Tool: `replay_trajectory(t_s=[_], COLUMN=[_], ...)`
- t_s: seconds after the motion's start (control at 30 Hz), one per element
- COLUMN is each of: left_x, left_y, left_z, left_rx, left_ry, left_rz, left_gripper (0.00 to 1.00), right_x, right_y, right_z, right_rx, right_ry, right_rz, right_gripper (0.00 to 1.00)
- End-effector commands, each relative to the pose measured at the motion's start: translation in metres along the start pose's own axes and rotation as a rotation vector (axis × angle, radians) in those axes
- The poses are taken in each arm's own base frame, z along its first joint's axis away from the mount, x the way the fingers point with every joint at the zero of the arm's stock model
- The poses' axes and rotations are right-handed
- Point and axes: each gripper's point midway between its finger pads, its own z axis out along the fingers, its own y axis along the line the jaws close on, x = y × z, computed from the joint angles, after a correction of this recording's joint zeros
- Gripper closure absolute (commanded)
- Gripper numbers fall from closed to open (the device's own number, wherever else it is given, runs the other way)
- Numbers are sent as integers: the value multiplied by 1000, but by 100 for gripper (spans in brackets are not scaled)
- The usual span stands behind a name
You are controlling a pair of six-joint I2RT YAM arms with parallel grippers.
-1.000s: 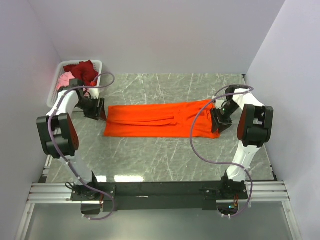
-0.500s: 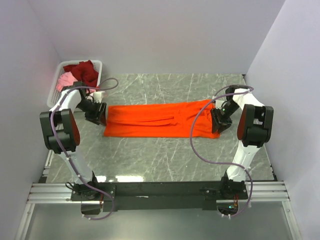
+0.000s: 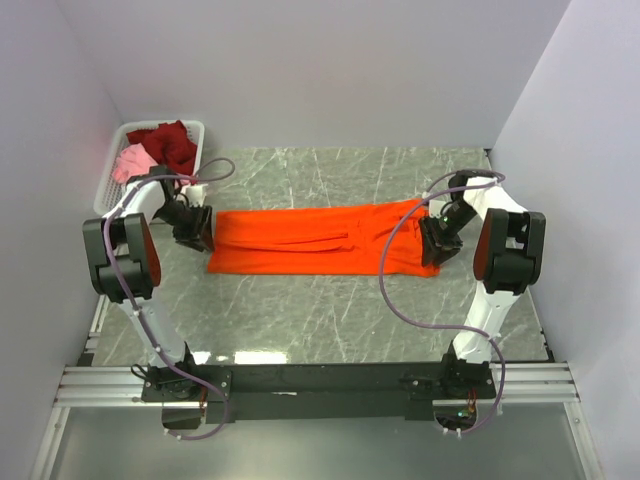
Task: Fold and stack the t-shirts
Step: Fold the tshirt
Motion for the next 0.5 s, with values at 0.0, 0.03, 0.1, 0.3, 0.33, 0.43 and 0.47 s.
replay_trajectory(t_s=[0.0,0.03,0.1,0.3,0.33,0.43,0.47], left_x=[6,9,16,28,28,28,28], left_y=[-5,-4,-6,-9,-9,-10,-10], left_z=[4,5,7,15,15,16,16], left_rx=[25,17,18,20,21,25,24], left_ry=[11,20,36,65,63,70,71], left_rz=[-23,-24,-26,-44,-44,-41,-41], left_gripper=[52,52,51,54,55,59,62], right_x=[4,4,5,6,6,5,3], right_y=[5,5,6,10,10,10,10], right_z=[-7,-7,-5,0,1,0,0], right_rx=[14,16,15,16,20,23,27], right_ry=[-9,-9,-6,0,0,-4,-7], right_rz=[-15,-14,-14,-21,-23,-27,-25], right_gripper=[52,52,51,51,51,52,52])
